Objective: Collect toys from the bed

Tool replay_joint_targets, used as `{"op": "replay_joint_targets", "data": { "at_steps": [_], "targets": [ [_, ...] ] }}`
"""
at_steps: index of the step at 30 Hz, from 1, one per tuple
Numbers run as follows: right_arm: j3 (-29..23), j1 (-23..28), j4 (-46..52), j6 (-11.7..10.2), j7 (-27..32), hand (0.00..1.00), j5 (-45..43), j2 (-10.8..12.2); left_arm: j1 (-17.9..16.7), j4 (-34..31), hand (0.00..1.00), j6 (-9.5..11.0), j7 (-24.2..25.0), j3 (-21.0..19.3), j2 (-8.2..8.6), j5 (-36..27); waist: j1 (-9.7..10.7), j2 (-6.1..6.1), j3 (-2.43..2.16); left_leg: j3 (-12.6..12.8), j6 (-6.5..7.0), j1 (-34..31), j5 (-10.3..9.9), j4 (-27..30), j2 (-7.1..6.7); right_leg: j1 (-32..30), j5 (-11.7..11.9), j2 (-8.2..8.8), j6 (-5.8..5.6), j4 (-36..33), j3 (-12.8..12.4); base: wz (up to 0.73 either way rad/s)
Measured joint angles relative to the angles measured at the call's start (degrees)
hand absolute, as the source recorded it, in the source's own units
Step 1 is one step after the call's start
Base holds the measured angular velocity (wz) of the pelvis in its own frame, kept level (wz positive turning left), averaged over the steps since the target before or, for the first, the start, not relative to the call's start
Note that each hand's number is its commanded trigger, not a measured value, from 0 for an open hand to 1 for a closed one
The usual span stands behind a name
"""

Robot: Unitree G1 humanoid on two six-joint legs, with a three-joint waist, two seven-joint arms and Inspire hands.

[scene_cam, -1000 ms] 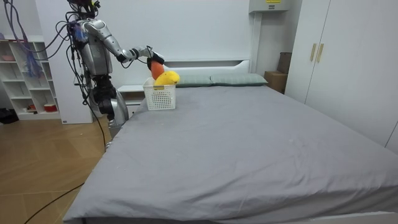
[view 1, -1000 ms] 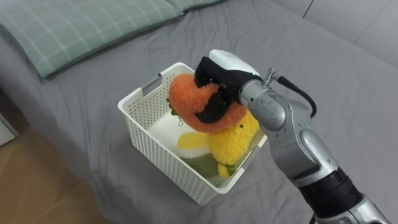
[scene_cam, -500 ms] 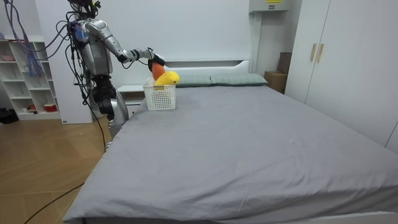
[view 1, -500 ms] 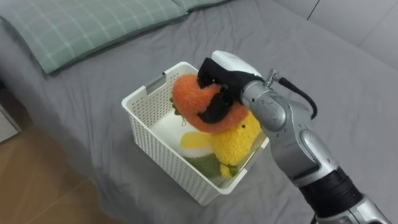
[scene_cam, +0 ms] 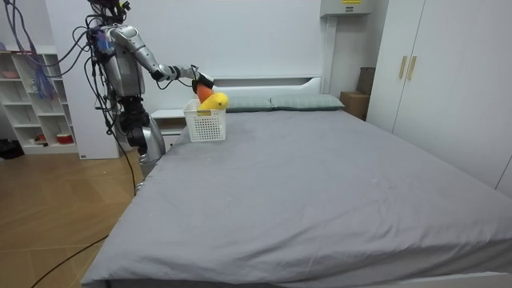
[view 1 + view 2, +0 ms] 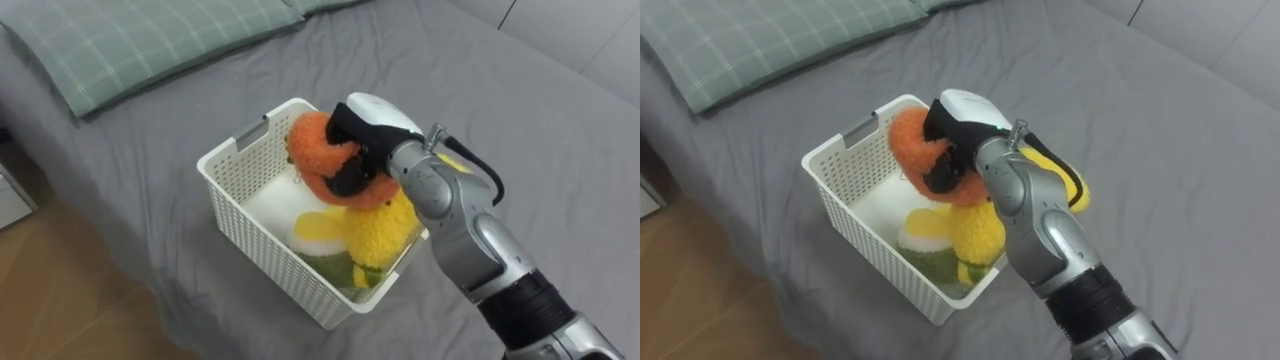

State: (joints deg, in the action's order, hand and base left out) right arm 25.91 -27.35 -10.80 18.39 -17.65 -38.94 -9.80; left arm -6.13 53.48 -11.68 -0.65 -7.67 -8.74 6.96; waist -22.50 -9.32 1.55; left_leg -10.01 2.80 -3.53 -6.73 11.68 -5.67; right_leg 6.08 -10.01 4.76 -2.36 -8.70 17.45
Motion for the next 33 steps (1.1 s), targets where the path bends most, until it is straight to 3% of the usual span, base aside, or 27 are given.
{"op": "replay_joint_targets", "data": {
  "at_steps": [1,2,3,16,33],
  "targets": [
    [0.0,0.01,-0.02,0.0,0.05,0.25,0.0,0.0,-0.02,0.0,0.0,0.0,-0.05,0.0,0.03,0.0,0.0,0.02,0.02,-0.07,0.0,-0.04,0.0,0.04,-0.01,0.0,0.0,-0.01,0.0,0.0,-0.01,0.04],
    [0.0,0.12,-0.02,-0.02,0.31,0.07,0.0,0.0,-0.03,0.0,0.0,-0.01,-0.11,0.0,0.07,-0.01,-0.01,0.05,0.03,-0.1,0.0,-0.08,0.0,0.08,-0.02,-0.03,0.0,-0.01,0.0,0.0,-0.06,0.0],
    [0.0,0.34,-0.02,-0.04,0.61,0.0,0.0,0.0,-0.03,0.0,0.0,-0.04,-0.12,0.0,0.13,0.0,-0.05,0.1,0.03,-0.1,0.0,-0.09,0.0,0.08,-0.02,-0.03,0.0,-0.01,0.0,0.0,-0.07,0.0],
    [-0.01,0.57,-2.1,-0.87,5.32,0.0,1.17,0.32,-0.06,-1.29,0.0,-0.57,-0.28,1.07,0.24,1.68,-0.58,1.33,-0.35,-0.41,-0.05,-0.47,0.04,0.13,-0.04,-0.26,0.0,-0.03,0.0,0.06,0.21,0.0],
    [0.02,0.65,-4.54,-1.38,8.86,0.0,3.71,0.21,-0.03,-2.06,0.0,-0.85,-0.31,1.24,0.24,1.38,-1.26,1.27,-0.42,-0.29,-0.05,-0.47,0.04,0.13,0.07,-0.32,0.0,0.0,0.0,0.05,0.08,0.0]
  ]
}}
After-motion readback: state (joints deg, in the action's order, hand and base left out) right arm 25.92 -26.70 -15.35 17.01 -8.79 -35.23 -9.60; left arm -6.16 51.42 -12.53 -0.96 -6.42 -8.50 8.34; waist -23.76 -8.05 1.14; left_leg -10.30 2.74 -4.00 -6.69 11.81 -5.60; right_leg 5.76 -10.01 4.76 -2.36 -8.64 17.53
